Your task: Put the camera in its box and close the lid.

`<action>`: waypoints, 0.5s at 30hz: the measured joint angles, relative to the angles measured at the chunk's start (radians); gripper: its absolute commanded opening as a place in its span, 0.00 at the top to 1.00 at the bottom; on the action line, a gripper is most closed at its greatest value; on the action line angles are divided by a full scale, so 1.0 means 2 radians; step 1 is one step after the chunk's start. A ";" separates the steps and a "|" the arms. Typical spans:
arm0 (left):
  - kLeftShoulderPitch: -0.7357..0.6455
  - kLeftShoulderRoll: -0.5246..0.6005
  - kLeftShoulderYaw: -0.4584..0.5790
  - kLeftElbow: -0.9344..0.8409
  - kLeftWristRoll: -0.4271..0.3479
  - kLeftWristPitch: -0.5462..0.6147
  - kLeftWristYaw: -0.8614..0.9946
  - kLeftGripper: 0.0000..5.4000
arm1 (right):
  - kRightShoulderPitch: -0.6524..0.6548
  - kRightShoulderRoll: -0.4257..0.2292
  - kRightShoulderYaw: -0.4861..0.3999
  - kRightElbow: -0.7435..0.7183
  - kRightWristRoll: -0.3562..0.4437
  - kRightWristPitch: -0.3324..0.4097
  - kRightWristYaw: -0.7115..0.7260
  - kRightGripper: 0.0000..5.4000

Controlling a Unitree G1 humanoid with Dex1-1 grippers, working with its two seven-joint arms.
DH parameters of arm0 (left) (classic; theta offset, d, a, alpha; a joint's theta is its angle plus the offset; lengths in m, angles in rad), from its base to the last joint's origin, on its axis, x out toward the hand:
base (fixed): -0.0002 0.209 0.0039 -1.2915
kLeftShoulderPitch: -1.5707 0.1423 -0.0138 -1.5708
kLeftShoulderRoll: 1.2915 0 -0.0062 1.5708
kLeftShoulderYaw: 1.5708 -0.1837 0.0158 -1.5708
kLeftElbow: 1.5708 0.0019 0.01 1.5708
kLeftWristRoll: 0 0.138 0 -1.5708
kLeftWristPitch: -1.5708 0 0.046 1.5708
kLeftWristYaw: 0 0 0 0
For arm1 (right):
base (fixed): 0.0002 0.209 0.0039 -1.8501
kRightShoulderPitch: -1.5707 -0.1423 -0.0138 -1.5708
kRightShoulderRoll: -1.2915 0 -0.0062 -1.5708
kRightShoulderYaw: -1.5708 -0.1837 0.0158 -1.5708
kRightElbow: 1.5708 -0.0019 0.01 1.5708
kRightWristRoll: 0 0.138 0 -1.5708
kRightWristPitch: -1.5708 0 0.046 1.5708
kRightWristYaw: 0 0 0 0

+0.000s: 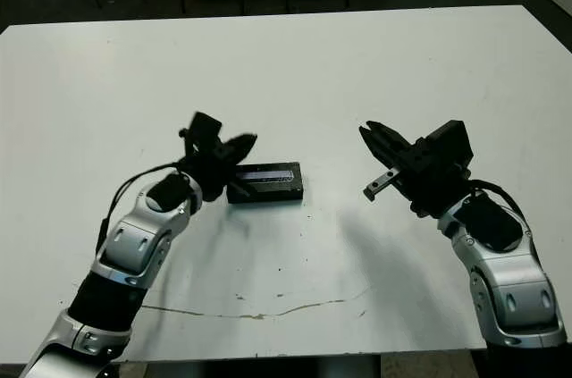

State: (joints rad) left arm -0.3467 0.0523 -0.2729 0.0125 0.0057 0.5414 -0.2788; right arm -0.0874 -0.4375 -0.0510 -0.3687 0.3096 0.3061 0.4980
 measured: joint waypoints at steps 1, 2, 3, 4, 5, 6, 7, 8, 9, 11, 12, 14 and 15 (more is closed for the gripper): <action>0.000 0.000 -0.003 -0.002 0.002 0.006 0.000 0.99 | 0.000 0.000 0.000 0.000 0.000 0.000 0.000 1.00; 0.000 0.000 -0.006 -0.003 0.004 0.011 0.000 0.99 | 0.001 0.000 0.000 0.000 0.001 0.000 0.000 1.00; 0.001 0.001 -0.009 -0.003 0.005 0.014 -0.002 0.99 | 0.001 0.000 0.000 0.000 0.001 0.000 0.001 1.00; 0.003 0.002 -0.012 -0.002 0.006 0.014 -0.004 0.99 | 0.001 0.000 0.000 0.000 0.002 0.000 0.001 1.00; 0.003 0.003 -0.015 -0.002 0.008 0.014 -0.006 0.99 | 0.001 0.000 0.000 -0.001 0.002 0.000 0.001 1.00; 0.004 0.005 -0.017 -0.001 0.008 0.013 -0.009 0.99 | 0.001 0.000 0.000 -0.001 0.005 0.000 0.001 1.00; 0.004 0.006 -0.017 0.000 0.009 0.013 -0.010 0.99 | 0.001 0.000 0.000 -0.002 0.007 0.000 0.001 1.00; 0.004 0.007 -0.018 0.000 0.009 0.013 -0.010 0.99 | 0.001 0.000 0.000 -0.002 0.008 0.000 0.001 1.00; 0.004 0.007 -0.018 0.000 0.010 0.013 -0.011 0.99 | 0.001 0.000 0.000 -0.002 0.009 0.000 0.002 1.00; 0.004 0.008 -0.019 0.000 0.010 0.013 -0.011 0.99 | 0.002 0.000 0.000 -0.001 0.010 0.000 0.004 1.00; 0.005 0.009 -0.020 -0.001 0.010 0.013 -0.011 0.99 | 0.003 0.000 0.000 -0.001 0.010 0.000 0.004 1.00; 0.007 0.011 -0.022 -0.005 0.010 0.012 -0.012 0.99 | 0.004 0.000 0.000 -0.002 0.010 0.000 0.004 1.00; 0.009 0.012 -0.023 -0.007 0.011 0.011 -0.012 0.99 | 0.005 0.000 0.000 -0.002 0.010 0.001 0.003 1.00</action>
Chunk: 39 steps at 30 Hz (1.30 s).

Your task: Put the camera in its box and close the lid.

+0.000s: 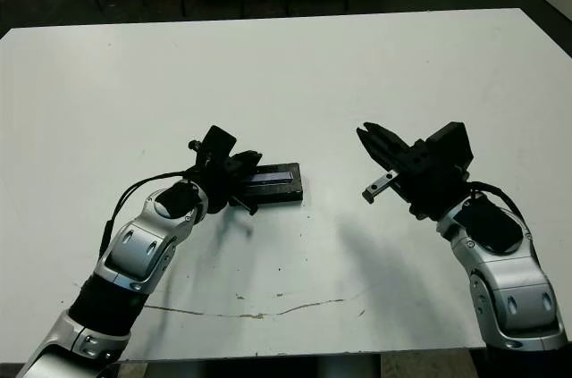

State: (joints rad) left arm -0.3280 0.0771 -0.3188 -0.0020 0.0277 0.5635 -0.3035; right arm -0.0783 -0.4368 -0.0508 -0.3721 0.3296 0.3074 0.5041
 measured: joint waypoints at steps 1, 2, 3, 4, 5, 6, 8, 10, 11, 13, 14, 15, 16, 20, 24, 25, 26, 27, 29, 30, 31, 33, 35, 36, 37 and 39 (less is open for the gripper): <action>0.003 0.002 -0.003 -0.003 0.002 -0.004 0.000 0.99 | 0.000 0.000 0.000 0.000 0.000 0.000 0.000 1.00; 0.006 0.003 -0.005 -0.005 0.004 -0.009 0.000 0.99 | 0.000 0.000 0.000 0.000 0.000 0.000 -0.001 1.00; 0.008 0.004 -0.007 -0.007 0.004 -0.013 0.000 0.99 | 0.000 0.000 0.000 0.000 0.000 0.000 -0.001 1.00; 0.010 0.004 -0.008 -0.009 0.004 -0.016 0.000 0.99 | 0.000 0.000 0.000 0.000 0.000 0.000 0.000 1.00; 0.013 0.004 -0.009 -0.010 0.004 -0.016 -0.002 0.99 | 0.000 0.000 0.000 0.000 0.000 0.000 0.000 1.00; 0.017 0.004 -0.014 -0.010 0.004 -0.016 -0.005 0.99 | 0.000 0.000 0.000 0.000 0.000 0.000 0.000 1.00; 0.026 0.004 -0.014 -0.014 0.004 -0.025 -0.004 0.99 | 0.001 0.000 0.001 0.000 0.000 0.000 0.000 1.00; 0.031 0.004 -0.015 -0.019 0.004 -0.030 -0.004 0.99 | 0.001 0.000 0.001 0.000 0.000 0.000 -0.001 1.00; 0.034 0.004 -0.015 -0.023 0.004 -0.031 -0.004 0.99 | 0.001 0.000 0.001 0.000 -0.001 0.000 -0.001 1.00; 0.046 0.004 -0.013 -0.040 0.002 -0.032 -0.005 0.99 | 0.001 0.000 0.001 0.000 -0.002 0.000 -0.001 1.00; 0.053 0.004 -0.010 -0.050 0.000 -0.035 -0.005 0.99 | 0.001 0.000 0.001 0.000 -0.002 0.000 -0.002 1.00; 0.064 0.005 -0.005 -0.060 -0.004 -0.044 -0.006 0.99 | 0.001 0.000 0.001 -0.001 -0.003 0.000 -0.003 1.00; 0.074 0.006 0.000 -0.066 -0.010 -0.058 -0.010 0.99 | 0.001 0.000 0.000 -0.001 -0.003 0.000 -0.004 1.00; 0.102 0.023 0.047 -0.084 -0.037 -0.130 -0.024 0.99 | 0.002 0.007 0.000 -0.001 -0.005 -0.001 -0.013 1.00; 0.108 0.042 0.106 -0.117 -0.073 -0.182 -0.036 0.99 | 0.002 0.020 0.001 -0.001 -0.014 -0.001 -0.033 1.00; 0.110 0.047 0.122 -0.125 -0.080 -0.193 -0.036 0.99 | 0.002 0.024 0.001 -0.002 -0.016 -0.001 -0.040 1.00; 0.112 0.050 0.138 -0.132 -0.088 -0.202 -0.036 0.99 | 0.001 0.028 0.001 -0.003 -0.019 -0.001 -0.048 1.00; 0.115 0.053 0.154 -0.138 -0.095 -0.209 -0.035 0.99 | 0.001 0.034 0.001 -0.004 -0.022 -0.001 -0.057 1.00; 0.125 0.057 0.184 -0.143 -0.106 -0.231 -0.028 0.99 | 0.001 0.052 0.002 -0.005 -0.023 -0.001 -0.076 1.00; 0.131 0.056 0.198 -0.139 -0.109 -0.251 -0.021 0.99 | 0.001 0.061 0.003 -0.004 -0.025 -0.002 -0.085 1.00; 0.134 0.054 0.211 -0.131 -0.110 -0.273 -0.012 0.99 | 0.001 0.070 0.004 -0.001 -0.029 -0.006 -0.094 1.00; 0.142 0.043 0.230 -0.113 -0.107 -0.310 0.013 0.99 | 0.002 0.088 0.007 0.008 -0.039 -0.017 -0.111 1.00; 0.151 0.027 0.242 -0.090 -0.099 -0.341 0.040 0.99 | 0.003 0.109 0.012 0.018 -0.057 -0.025 -0.138 1.00; 0.154 0.019 0.246 -0.078 -0.096 -0.354 0.054 0.99 | 0.003 0.121 0.016 0.025 -0.066 -0.031 -0.151 1.00; 0.157 0.012 0.248 -0.069 -0.093 -0.365 0.066 0.99 | 0.003 0.132 0.021 0.033 -0.075 -0.040 -0.161 1.00; 0.162 -0.001 0.248 -0.057 -0.085 -0.381 0.083 0.99 | 0.003 0.148 0.030 0.047 -0.088 -0.052 -0.173 1.00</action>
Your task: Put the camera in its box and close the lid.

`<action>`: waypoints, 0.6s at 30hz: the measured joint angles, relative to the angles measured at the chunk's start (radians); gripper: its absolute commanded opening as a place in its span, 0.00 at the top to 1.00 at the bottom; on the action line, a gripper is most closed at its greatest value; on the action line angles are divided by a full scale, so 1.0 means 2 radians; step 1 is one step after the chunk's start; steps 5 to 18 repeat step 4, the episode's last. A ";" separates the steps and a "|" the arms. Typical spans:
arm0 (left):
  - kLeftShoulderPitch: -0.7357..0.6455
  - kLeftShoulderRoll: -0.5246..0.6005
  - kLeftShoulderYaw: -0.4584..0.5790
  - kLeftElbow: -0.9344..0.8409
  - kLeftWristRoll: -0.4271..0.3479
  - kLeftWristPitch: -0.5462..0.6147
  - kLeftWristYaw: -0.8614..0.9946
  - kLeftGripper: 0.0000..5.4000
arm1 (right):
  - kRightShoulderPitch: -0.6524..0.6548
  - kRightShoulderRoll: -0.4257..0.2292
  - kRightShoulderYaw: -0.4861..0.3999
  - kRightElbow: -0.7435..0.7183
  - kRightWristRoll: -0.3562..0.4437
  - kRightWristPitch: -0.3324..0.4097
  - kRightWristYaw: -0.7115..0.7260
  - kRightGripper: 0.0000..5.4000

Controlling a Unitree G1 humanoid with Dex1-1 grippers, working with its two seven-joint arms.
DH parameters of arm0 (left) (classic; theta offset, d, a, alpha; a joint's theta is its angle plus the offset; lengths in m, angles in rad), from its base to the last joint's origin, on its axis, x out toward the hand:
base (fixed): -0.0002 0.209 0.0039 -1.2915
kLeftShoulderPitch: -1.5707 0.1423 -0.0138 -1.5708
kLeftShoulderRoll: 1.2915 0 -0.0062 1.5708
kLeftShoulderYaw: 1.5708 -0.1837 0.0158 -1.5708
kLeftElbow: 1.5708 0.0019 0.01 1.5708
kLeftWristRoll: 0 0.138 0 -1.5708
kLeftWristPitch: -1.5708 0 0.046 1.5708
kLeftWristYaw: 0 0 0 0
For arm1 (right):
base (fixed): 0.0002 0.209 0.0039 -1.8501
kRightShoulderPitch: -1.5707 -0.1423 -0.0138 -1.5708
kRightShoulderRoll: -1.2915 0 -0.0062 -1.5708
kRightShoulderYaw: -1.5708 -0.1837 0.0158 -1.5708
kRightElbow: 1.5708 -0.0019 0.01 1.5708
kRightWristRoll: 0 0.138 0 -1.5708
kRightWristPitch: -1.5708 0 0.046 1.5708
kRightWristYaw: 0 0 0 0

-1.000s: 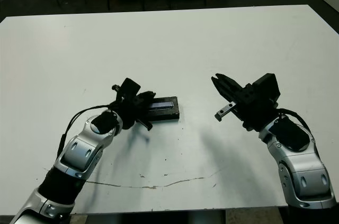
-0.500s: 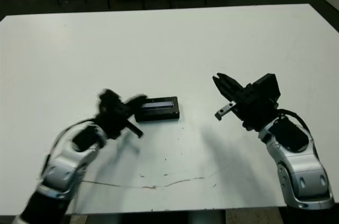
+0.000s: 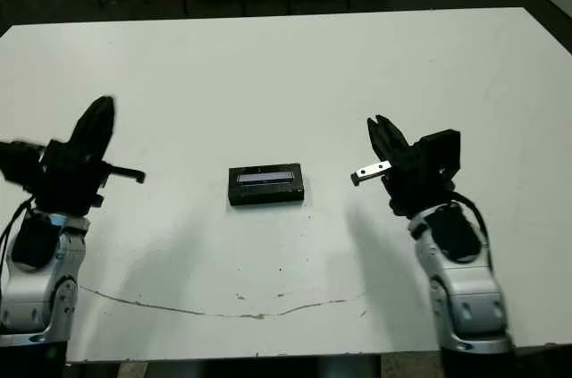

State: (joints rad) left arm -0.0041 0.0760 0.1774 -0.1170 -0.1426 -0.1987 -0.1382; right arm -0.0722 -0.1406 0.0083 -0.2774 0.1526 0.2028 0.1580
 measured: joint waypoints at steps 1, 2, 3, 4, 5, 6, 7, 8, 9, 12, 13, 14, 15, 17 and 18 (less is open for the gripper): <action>0.002 -0.003 -0.001 0.003 0.002 -0.005 0.004 0.99 | 0.000 0.005 0.003 0.006 -0.004 -0.004 -0.004 1.00; 0.003 -0.005 -0.002 0.005 0.003 -0.010 0.007 0.99 | -0.001 0.010 0.005 0.010 -0.006 -0.007 -0.006 1.00; 0.004 -0.007 -0.004 0.007 0.004 -0.014 0.009 0.99 | -0.001 0.014 0.007 0.014 -0.008 -0.009 -0.007 1.00; 0.005 -0.009 -0.007 0.008 0.006 -0.017 0.009 0.99 | -0.001 0.016 0.009 0.016 -0.010 -0.010 -0.008 1.00; 0.005 -0.009 -0.007 0.008 0.006 -0.017 0.009 0.99 | -0.001 0.016 0.009 0.016 -0.010 -0.010 -0.008 1.00; 0.005 -0.009 -0.007 0.008 0.006 -0.017 0.009 0.99 | -0.001 0.016 0.009 0.016 -0.010 -0.010 -0.008 1.00; 0.005 -0.009 -0.007 0.008 0.006 -0.017 0.009 0.99 | -0.001 0.016 0.009 0.016 -0.010 -0.010 -0.008 1.00; 0.005 -0.009 -0.007 0.008 0.006 -0.017 0.009 0.99 | -0.001 0.016 0.009 0.016 -0.010 -0.010 -0.008 1.00; 0.005 -0.009 -0.007 0.008 0.006 -0.017 0.009 0.99 | -0.001 0.016 0.009 0.016 -0.010 -0.010 -0.008 1.00; 0.005 -0.009 -0.007 0.008 0.006 -0.017 0.009 0.99 | -0.001 0.016 0.009 0.016 -0.010 -0.010 -0.008 1.00; 0.005 -0.009 -0.007 0.008 0.006 -0.017 0.009 0.99 | -0.001 0.016 0.009 0.016 -0.010 -0.010 -0.008 1.00; 0.005 -0.009 -0.007 0.008 0.006 -0.017 0.009 0.99 | -0.001 0.016 0.009 0.016 -0.010 -0.010 -0.008 1.00; 0.005 -0.009 -0.007 0.008 0.006 -0.017 0.009 0.99 | -0.001 0.016 0.009 0.016 -0.010 -0.010 -0.008 1.00; 0.005 -0.009 -0.007 0.008 0.006 -0.017 0.009 0.99 | -0.001 0.016 0.009 0.016 -0.010 -0.010 -0.008 1.00; 0.005 -0.009 -0.007 0.008 0.006 -0.017 0.009 0.99 | -0.001 0.016 0.009 0.016 -0.010 -0.010 -0.008 1.00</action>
